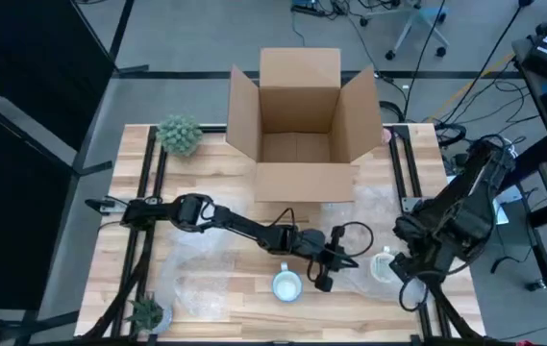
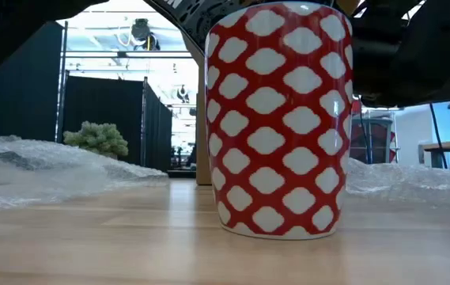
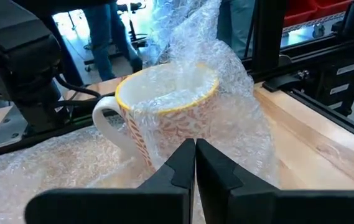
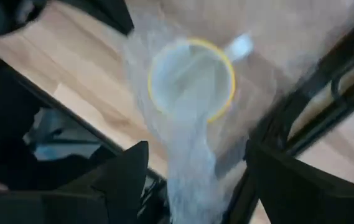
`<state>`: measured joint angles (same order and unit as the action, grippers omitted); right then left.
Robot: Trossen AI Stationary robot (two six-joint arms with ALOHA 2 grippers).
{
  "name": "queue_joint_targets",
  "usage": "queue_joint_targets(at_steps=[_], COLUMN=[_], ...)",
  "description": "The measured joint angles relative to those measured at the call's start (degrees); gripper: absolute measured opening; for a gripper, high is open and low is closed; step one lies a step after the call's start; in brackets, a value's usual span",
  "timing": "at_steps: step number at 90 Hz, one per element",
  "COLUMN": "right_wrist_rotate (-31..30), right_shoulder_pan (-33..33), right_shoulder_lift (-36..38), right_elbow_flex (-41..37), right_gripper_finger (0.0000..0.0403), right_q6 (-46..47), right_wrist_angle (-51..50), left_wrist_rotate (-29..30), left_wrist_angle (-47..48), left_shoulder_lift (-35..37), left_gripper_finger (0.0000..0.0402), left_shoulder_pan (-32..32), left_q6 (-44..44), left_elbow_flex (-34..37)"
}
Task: Wrap mug
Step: Wrap the yellow mug with the bubble wrap
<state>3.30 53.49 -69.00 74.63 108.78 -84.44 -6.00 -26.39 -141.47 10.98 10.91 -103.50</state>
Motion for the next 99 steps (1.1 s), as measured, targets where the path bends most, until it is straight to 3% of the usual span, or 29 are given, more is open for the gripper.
queue_joint_targets(at_steps=[24,42,65,99], right_wrist_rotate=[5.16,5.37,-6.81,-7.99], right_shoulder_pan=[5.43,7.48,6.66,3.3], right_shoulder_lift=[-3.01,-7.16,-13.47,-19.29], right_elbow_flex=[-0.02,-0.02,-0.75,-13.07], right_gripper_finger=[0.0254,0.0254,0.0254,0.0254], right_q6=[6.24,7.15,4.05,3.07], right_wrist_angle=[3.03,1.51,-5.13,5.79], left_wrist_rotate=[-0.02,-0.02,-0.02,-0.02], left_wrist_angle=[-0.01,-0.02,-0.04,-0.09], left_shoulder_lift=[0.0,0.0,0.0,-0.02], left_gripper_finger=[0.0,0.0,0.0,0.0], left_shoulder_pan=[0.0,0.0,0.0,0.0], left_q6=[-0.01,-0.01,-0.01,-0.01], left_elbow_flex=[0.0,0.0,0.0,-0.02])
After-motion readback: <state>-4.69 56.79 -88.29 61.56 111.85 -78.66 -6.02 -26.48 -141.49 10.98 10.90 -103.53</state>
